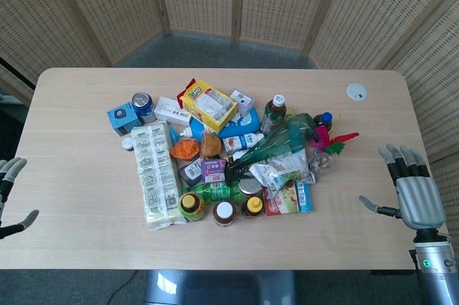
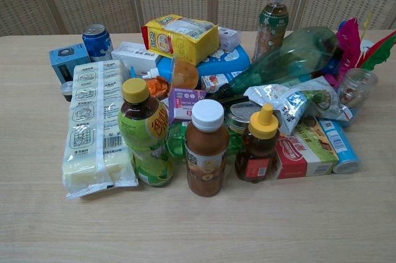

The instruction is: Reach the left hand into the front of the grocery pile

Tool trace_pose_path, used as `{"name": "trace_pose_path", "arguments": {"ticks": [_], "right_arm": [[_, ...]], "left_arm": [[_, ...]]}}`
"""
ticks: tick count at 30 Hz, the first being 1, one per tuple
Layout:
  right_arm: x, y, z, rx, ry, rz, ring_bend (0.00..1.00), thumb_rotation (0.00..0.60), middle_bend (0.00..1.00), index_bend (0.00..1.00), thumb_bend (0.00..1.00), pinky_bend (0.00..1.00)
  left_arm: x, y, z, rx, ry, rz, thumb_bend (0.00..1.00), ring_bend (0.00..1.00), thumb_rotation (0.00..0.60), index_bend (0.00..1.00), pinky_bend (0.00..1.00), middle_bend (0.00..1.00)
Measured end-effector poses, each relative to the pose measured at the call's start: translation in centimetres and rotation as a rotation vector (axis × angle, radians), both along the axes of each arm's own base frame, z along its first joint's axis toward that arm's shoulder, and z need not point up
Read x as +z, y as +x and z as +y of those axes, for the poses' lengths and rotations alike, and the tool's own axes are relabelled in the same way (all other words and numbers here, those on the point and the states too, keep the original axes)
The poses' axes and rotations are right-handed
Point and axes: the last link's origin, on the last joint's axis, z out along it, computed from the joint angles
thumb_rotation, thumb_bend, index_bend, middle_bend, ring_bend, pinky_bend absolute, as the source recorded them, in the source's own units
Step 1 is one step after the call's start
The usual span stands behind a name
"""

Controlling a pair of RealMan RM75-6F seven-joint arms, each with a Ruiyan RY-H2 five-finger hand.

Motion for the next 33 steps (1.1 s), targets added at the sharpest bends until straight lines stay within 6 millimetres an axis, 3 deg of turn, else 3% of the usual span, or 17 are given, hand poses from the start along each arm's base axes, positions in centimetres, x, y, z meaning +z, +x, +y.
{"name": "trace_pose_path", "arguments": {"ticks": [16, 22, 33], "right_arm": [[0.6, -0.4, 1.6, -0.01, -0.023, -0.023, 0.0, 0.346, 0.01, 0.03, 0.18, 0.0], [1.0, -0.4, 2.0, -0.024, -0.022, -0.012, 0.0, 0.347, 0.0, 0.03, 0.18, 0.0], [1.4, -0.2, 2.1, -0.054, -0.023, 0.005, 0.0, 0.344, 0.0, 0.03, 0.18, 0.0]], "left_arm": [[-0.7, 0.7, 0.7, -0.032, -0.089, -0.022, 0.29, 0.0, 0.6, 0.0, 0.0, 0.0], [-3.3, 1.4, 2.1, -0.054, -0.194, -0.12, 0.29, 0.0, 0.6, 0.0, 0.0, 0.0], [-10.8, 4.8, 5.3, -0.121, -0.491, -0.376, 0.28, 0.0, 0.6, 0.0, 0.0, 0.0]]}}
